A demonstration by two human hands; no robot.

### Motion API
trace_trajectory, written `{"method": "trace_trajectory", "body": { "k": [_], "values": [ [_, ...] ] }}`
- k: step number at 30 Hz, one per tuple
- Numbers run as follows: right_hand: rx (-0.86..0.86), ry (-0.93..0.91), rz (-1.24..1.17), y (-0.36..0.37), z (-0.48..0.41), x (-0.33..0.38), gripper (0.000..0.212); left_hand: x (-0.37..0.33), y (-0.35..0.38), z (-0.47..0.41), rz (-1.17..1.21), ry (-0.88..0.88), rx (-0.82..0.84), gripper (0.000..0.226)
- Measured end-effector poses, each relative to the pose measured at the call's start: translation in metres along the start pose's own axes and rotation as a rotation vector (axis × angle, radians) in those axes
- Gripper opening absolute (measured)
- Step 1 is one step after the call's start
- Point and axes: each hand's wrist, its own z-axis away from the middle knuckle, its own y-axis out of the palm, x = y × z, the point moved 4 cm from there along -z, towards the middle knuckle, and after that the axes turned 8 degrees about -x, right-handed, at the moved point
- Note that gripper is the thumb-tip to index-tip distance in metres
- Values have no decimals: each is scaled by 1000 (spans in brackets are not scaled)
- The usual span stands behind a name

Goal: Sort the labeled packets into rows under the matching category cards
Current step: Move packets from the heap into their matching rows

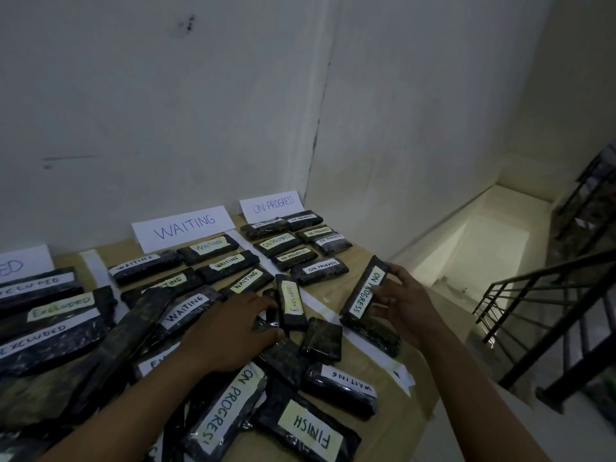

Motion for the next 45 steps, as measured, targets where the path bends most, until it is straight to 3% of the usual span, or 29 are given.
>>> {"method": "trace_trajectory", "body": {
  "k": [6,12,16,20,24,29,34,38,40,45],
  "values": [
    [-81,-190,403,3,-16,17,16,2,1,-1,0,-7,5,52],
    [233,-201,983,16,-52,20,24,2,2,-1,-6,-9,-4,49],
    [329,-398,1405,31,-65,8,26,3,1,-1,4,-18,2,49],
    [205,-563,1414,33,-59,0,25,3,2,-1,6,-18,-2,50],
    [-49,-508,1457,23,-50,-13,25,4,3,-2,10,-20,-2,51],
    [16,-551,1353,31,-48,-26,22,4,3,-2,19,-19,-3,48],
    [-30,-528,1302,37,-57,-25,21,4,3,-1,22,-27,0,49],
    [-47,-561,1352,40,-54,-21,43,3,2,-1,6,-25,0,51],
    [6,-592,1407,45,-52,-21,53,3,2,-1,11,-20,-7,50],
    [216,-572,1512,51,-64,-27,52,3,2,-1,15,-13,-10,50]
  ]
}}
